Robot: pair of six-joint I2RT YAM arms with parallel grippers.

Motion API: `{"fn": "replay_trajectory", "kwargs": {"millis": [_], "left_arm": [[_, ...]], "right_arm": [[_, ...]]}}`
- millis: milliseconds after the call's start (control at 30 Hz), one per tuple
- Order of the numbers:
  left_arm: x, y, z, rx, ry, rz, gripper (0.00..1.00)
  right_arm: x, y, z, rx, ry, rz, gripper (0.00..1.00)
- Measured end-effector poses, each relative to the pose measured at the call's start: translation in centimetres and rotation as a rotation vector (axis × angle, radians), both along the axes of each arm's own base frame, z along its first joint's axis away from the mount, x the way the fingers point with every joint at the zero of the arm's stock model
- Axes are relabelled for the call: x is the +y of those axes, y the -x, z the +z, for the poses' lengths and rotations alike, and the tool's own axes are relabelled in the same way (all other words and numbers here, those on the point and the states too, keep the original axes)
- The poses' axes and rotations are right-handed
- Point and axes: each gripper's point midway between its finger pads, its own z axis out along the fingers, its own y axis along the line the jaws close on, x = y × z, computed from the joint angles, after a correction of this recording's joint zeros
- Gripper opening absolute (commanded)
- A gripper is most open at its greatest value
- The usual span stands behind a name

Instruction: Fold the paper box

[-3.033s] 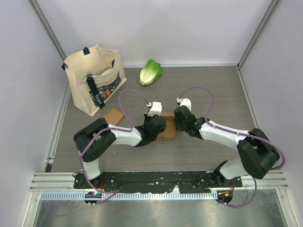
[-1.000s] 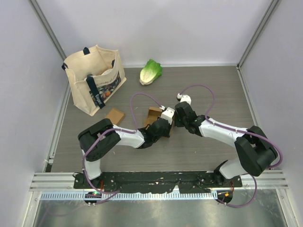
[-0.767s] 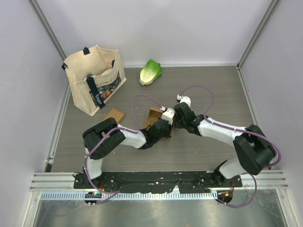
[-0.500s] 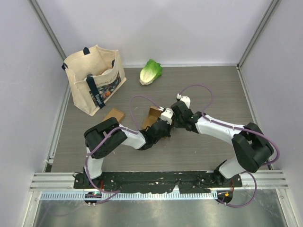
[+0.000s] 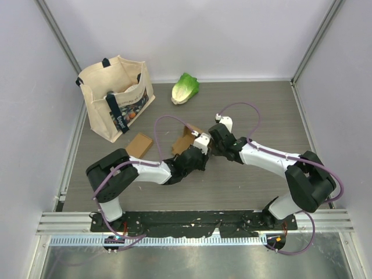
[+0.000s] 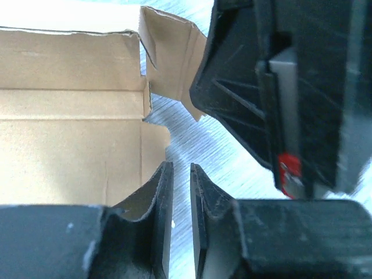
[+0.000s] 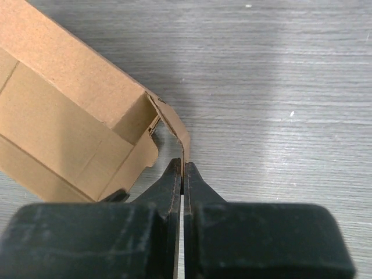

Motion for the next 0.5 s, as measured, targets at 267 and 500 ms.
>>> {"fn": "replay_trajectory", "kwargs": {"millis": [267, 500], "left_arm": [[1.8, 0.6, 0.5, 0.011, -0.001, 0.016, 0.00], [2.7, 0.9, -1.4, 0.042, -0.035, 0.028, 0.10]], "right_arm": [[0.3, -0.9, 1.7, -0.069, -0.012, 0.018, 0.00], [0.3, -1.1, 1.6, -0.085, -0.005, 0.038, 0.01]]}}
